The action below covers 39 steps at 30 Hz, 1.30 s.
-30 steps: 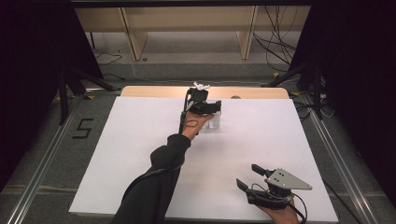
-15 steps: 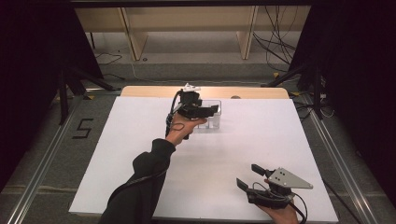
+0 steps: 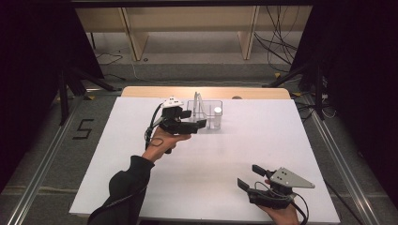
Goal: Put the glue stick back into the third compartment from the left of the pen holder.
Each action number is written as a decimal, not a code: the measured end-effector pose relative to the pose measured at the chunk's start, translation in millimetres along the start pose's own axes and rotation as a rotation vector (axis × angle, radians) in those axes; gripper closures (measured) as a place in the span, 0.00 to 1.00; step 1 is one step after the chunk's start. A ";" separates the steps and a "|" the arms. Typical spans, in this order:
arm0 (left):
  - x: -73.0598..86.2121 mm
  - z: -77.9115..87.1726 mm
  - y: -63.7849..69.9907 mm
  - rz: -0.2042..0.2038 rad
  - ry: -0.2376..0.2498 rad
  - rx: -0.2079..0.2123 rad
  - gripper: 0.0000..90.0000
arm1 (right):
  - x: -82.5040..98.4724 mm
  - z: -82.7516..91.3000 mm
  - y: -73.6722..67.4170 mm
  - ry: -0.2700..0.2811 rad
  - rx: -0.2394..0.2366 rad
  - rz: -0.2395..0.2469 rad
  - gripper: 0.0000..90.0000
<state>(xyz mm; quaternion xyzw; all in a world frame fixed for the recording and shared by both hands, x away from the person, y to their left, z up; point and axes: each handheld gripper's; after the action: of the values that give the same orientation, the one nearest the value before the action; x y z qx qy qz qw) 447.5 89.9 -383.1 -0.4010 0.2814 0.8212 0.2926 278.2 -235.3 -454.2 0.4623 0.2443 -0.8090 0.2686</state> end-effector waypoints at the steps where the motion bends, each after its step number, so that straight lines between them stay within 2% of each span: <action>1: 3.1 1.6 0.3 -0.008 -0.002 0.005 0.24 | 0.0 0.0 0.0 0.000 -0.001 -0.001 0.28; 12: 33.0 18.0 -4.7 -0.047 -0.005 0.004 0.24 | 0.0 0.0 0.1 -0.001 0.002 0.000 0.28; 24: 55.3 37.0 7.0 -0.103 0.008 0.029 0.23 | 1.2 0.7 1.4 -0.003 0.004 -0.003 0.28; 37: 86.2 51.6 7.6 -0.101 0.010 0.051 0.21 | 2.0 0.4 0.6 -0.003 -0.001 0.001 0.27; 39: 92.1 53.9 8.2 -0.116 0.005 0.041 0.21 | 2.2 0.2 0.8 -0.002 -0.002 -0.001 0.27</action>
<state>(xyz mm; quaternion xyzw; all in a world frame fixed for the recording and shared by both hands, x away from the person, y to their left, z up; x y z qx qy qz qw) 368.4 145.4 -429.0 -0.4126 0.2753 0.7959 0.3471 277.6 -236.5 -456.1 0.4610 0.2449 -0.8094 0.2690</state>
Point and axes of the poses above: each handheld gripper's, and its own axes: z roughly backward along the jaws, x roughly out of its underside, y roughly to its right, and after that the axes turned 7 degrees about -y, right-handed
